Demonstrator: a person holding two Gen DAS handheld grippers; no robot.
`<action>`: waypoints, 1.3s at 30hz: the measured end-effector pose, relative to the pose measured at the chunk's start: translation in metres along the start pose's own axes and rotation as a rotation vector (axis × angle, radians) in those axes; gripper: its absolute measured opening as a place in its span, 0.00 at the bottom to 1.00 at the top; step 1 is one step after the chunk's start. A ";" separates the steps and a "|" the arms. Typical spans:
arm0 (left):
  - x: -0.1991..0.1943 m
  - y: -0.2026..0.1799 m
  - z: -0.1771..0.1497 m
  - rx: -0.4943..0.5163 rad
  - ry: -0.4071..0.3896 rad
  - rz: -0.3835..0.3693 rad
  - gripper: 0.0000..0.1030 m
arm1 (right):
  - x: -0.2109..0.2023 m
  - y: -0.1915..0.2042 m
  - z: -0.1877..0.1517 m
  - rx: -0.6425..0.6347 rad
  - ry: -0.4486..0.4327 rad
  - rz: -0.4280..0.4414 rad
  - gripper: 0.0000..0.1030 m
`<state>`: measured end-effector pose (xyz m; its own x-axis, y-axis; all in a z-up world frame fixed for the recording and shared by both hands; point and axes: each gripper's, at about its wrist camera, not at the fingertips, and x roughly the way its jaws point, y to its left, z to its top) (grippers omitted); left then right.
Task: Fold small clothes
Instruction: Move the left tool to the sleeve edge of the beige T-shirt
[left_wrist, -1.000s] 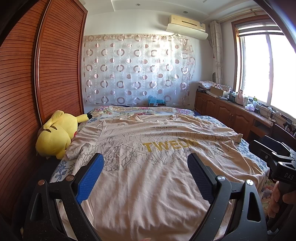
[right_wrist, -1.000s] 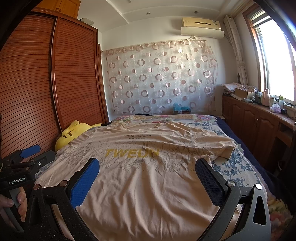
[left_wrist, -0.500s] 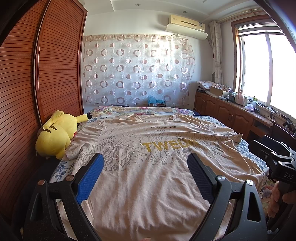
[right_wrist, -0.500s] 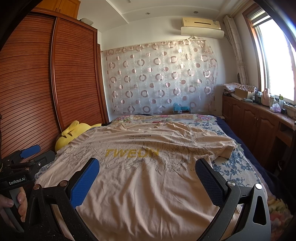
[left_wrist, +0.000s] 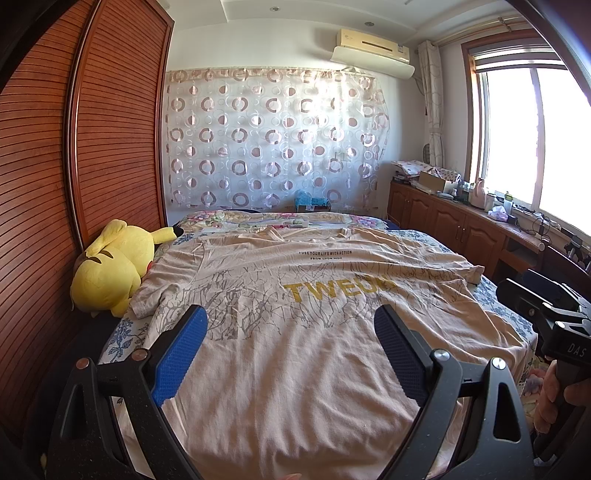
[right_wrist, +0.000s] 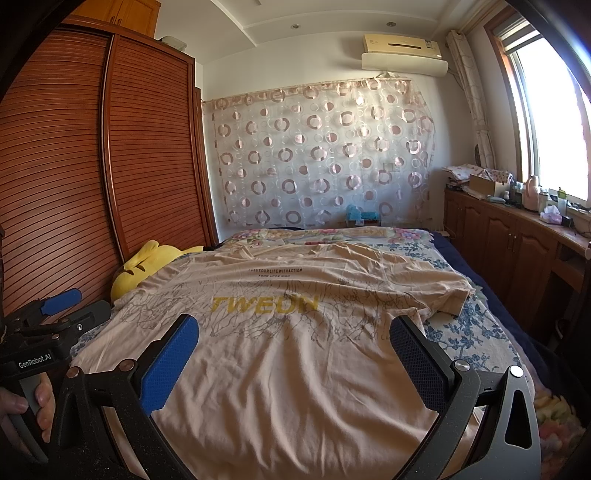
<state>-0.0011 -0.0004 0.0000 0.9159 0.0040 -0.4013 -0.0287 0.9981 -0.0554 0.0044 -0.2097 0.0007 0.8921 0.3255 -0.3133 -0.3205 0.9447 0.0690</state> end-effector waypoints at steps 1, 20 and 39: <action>0.000 0.000 0.000 -0.001 0.003 -0.001 0.90 | 0.000 0.000 0.000 0.000 0.001 0.001 1.00; 0.051 0.054 -0.009 -0.058 0.138 0.061 0.90 | 0.047 0.003 -0.004 -0.031 0.121 0.065 1.00; 0.103 0.159 0.025 0.003 0.260 0.132 0.90 | 0.099 0.004 0.024 -0.139 0.148 0.168 1.00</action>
<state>0.0983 0.1607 -0.0272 0.7709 0.1177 -0.6259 -0.1391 0.9902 0.0150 0.0988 -0.1723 -0.0077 0.7695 0.4589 -0.4441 -0.5103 0.8600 0.0045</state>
